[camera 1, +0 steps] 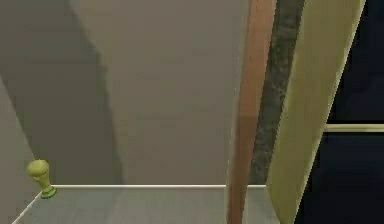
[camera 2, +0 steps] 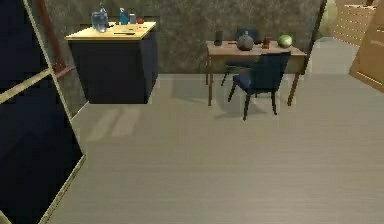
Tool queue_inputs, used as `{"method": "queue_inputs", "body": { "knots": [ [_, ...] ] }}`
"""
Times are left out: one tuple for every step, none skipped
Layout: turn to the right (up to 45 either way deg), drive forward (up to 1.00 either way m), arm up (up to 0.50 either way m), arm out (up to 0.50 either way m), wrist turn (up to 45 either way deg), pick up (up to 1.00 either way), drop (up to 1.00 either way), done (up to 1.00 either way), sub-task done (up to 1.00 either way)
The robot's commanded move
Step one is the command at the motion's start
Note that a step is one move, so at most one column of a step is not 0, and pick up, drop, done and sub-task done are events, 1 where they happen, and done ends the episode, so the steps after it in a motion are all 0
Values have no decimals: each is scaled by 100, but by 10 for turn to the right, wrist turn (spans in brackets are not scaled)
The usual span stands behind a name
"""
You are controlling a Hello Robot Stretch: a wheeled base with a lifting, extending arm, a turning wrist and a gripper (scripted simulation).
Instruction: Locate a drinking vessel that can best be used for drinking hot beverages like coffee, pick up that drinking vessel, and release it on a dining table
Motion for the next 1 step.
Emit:
{"method": "queue_inputs", "body": {
  "knots": [
    [450,0,0,0,0,0,0,0,0]
  ]
}}
